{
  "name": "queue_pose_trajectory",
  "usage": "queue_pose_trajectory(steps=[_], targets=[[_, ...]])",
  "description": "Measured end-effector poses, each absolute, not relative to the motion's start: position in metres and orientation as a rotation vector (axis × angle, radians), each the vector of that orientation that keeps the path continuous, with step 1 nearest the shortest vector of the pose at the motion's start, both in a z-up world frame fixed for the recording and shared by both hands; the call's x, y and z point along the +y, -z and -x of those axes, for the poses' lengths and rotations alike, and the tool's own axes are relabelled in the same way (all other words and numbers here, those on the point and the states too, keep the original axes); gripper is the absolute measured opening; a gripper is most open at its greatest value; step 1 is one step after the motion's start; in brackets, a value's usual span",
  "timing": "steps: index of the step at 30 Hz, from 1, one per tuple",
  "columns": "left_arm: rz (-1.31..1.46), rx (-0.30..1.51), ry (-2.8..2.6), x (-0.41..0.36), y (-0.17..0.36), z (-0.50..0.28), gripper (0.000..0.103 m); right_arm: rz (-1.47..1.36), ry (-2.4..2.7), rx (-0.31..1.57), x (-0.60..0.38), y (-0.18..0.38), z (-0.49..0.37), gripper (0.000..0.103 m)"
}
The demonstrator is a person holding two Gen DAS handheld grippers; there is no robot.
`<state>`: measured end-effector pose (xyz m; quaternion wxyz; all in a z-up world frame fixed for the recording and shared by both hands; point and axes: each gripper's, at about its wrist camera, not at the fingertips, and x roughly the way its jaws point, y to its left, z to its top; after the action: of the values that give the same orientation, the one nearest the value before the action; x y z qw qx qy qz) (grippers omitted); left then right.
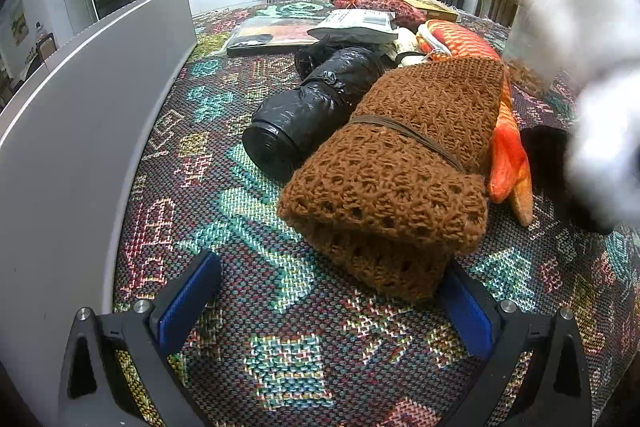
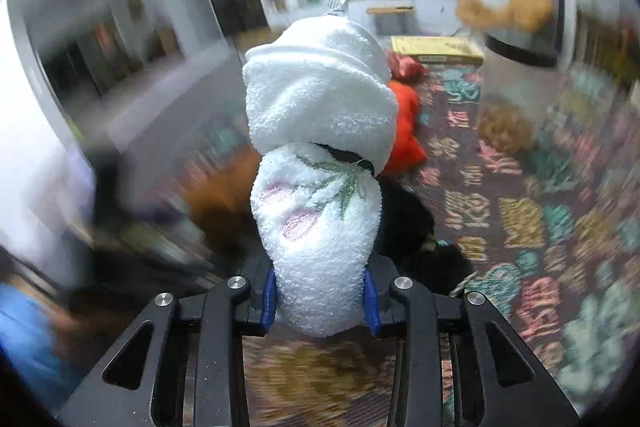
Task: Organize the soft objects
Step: 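Lift the white towel bundle with the right gripper and hold it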
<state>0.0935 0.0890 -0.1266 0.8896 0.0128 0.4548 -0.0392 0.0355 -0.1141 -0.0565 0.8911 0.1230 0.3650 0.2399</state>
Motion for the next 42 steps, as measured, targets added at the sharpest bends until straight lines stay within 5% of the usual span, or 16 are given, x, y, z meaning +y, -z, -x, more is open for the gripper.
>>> queue_pose_trajectory(steps=[4, 9, 13, 17, 42], targets=[[-0.026, 0.945, 0.081, 0.089, 0.127, -0.093, 0.103, -0.351, -0.322, 0.696, -0.182, 0.039, -0.044, 0.036], [-0.026, 0.945, 0.08, 0.089, 0.127, -0.094, 0.103, -0.034, 0.095, 0.915, -0.225, 0.079, -0.089, 0.04], [-0.026, 0.945, 0.08, 0.089, 0.127, -0.093, 0.103, -0.171, 0.136, 0.985, -0.247, 0.097, -0.103, 0.071], [-0.026, 0.945, 0.08, 0.089, 0.127, -0.093, 0.103, -0.138, 0.191, 1.034, -0.245, 0.102, -0.103, 0.079], [-0.024, 0.945, 0.081, 0.089, 0.127, -0.093, 0.103, -0.121, 0.228, 1.049, -0.257, 0.123, -0.084, 0.088]])
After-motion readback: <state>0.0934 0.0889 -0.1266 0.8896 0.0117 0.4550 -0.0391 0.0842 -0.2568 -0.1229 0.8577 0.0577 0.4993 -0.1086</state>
